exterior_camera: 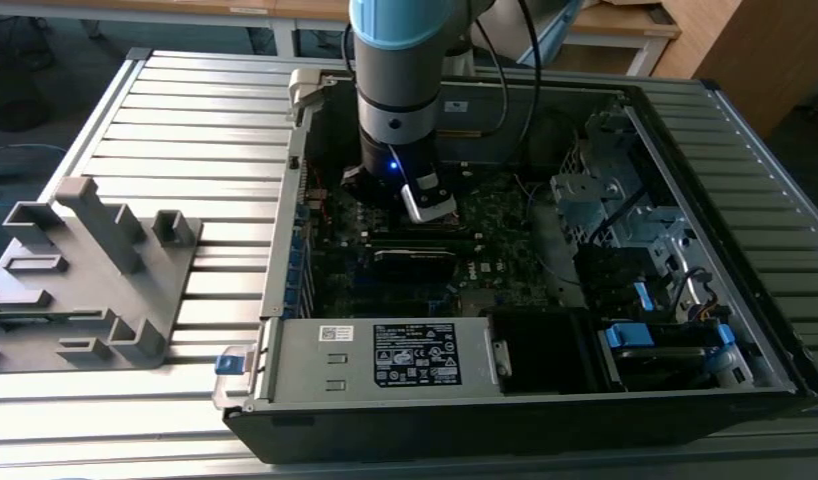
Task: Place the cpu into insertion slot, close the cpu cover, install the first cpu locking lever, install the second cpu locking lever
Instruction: 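Install the second cpu locking lever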
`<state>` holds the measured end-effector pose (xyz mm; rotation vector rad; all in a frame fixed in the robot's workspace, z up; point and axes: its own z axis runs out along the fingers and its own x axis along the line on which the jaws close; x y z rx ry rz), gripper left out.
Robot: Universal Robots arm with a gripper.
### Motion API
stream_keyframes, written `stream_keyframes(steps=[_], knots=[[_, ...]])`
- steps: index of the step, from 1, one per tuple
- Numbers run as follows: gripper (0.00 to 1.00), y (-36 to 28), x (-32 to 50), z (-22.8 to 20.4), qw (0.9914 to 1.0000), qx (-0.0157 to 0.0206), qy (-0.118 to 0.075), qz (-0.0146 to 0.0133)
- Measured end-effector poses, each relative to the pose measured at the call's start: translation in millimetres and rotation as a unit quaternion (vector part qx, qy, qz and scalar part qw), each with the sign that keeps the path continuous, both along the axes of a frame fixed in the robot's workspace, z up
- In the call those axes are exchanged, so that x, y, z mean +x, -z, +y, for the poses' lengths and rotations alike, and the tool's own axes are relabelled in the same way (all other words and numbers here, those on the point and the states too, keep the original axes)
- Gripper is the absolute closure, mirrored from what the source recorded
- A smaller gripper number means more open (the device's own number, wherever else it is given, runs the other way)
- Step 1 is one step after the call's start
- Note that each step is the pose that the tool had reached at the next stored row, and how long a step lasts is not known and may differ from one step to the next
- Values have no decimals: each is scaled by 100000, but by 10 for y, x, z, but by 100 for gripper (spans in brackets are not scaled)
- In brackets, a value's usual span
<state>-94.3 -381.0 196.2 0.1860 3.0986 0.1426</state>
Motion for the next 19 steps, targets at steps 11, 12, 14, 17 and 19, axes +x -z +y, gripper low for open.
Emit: stream_keyframes(steps=[11,12,14,17,19], knots=[[89,18,-44,0,100000,0,1,2],[89,17,-44,0,100000,0,0,0],[89,1,-44,0,100000,18,-1,-10],[89,-64,-44,0,100000,-1,1,1],[89,-108,-44,0,100000,6,2,-4]])
